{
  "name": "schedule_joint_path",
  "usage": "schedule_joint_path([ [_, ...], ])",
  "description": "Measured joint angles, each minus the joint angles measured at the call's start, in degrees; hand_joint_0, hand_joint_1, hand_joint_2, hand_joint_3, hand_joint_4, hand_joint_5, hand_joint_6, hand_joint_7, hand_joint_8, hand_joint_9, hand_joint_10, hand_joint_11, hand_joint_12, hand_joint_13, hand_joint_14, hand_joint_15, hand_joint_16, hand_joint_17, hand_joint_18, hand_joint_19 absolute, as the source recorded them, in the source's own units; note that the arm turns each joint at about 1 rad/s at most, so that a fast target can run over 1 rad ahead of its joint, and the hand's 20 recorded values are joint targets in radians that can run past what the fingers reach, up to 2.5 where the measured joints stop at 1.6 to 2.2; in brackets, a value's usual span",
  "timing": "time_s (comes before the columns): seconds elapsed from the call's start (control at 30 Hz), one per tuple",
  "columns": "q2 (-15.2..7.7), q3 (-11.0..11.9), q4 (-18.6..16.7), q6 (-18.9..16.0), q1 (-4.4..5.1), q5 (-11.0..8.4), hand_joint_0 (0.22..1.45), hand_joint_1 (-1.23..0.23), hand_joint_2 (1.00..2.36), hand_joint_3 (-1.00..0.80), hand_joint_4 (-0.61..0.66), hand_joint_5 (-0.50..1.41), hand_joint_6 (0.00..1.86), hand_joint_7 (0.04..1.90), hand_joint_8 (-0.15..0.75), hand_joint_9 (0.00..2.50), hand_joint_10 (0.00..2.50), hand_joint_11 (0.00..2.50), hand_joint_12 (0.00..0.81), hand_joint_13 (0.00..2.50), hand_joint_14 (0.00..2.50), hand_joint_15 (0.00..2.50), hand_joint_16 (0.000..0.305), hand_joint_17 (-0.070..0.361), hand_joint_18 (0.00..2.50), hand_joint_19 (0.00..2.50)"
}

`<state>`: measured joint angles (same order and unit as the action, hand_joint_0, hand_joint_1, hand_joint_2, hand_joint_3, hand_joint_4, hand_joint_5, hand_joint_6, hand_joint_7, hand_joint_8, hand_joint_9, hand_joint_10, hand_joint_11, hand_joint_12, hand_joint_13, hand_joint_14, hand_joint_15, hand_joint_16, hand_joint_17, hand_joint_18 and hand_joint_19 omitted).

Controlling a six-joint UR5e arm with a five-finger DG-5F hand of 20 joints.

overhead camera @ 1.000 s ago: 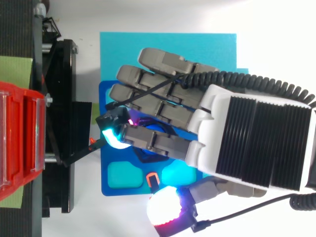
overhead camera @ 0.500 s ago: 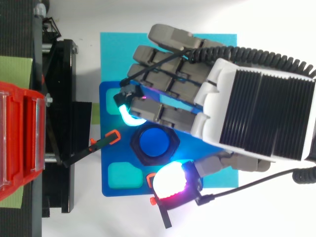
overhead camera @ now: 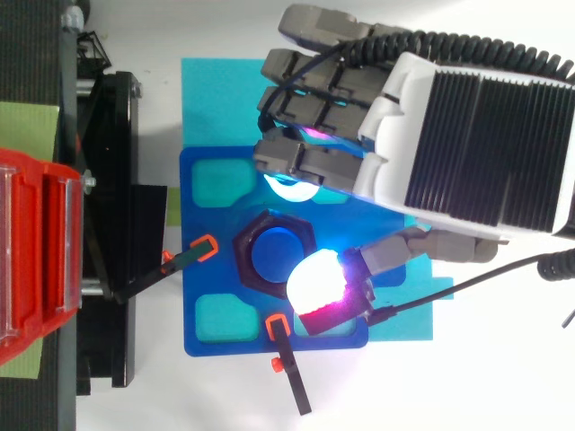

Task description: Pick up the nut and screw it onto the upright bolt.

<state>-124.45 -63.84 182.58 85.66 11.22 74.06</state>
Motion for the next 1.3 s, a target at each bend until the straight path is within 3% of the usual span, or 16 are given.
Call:
schedule_joint_path([
  [0.2,0.0,1.49,0.11,0.79,-0.3,0.44,0.46,-0.24,1.0,-0.5,0.17,-0.16,0.5,0.77,0.227,0.58,0.0,0.0,0.305,0.49,0.0,0.0,0.031,0.069,0.1,0.0],
  [0.4,0.0,3.72,0.16,2.94,-0.29,0.63,0.45,-0.23,1.0,-0.5,0.15,-0.17,0.5,0.68,0.223,0.54,0.0,0.0,0.307,0.45,0.0,0.0,0.033,0.075,0.05,0.0],
  [0.57,-0.05,4.2,-0.31,3.53,0.06,0.53,0.45,-0.22,1.0,-0.5,0.15,-0.17,0.5,0.67,0.216,0.52,0.0,0.0,0.313,0.42,0.0,0.0,0.034,0.076,0.03,0.0],
  [0.93,-2.37,4.0,-3.4,2.17,2.04,-0.07,0.45,-0.21,1.0,-0.5,0.15,-0.17,0.5,0.68,0.214,0.5,0.0,0.0,0.315,0.4,0.0,0.0,0.035,0.078,0.01,0.0],
  [1.3,-3.23,3.87,-3.37,-1.08,4.46,-2.72,0.45,-0.21,1.0,-0.5,0.2,-0.13,0.5,0.84,0.229,0.52,0.0,0.0,0.316,0.42,0.0,0.0,0.035,0.078,0.02,0.0],
])
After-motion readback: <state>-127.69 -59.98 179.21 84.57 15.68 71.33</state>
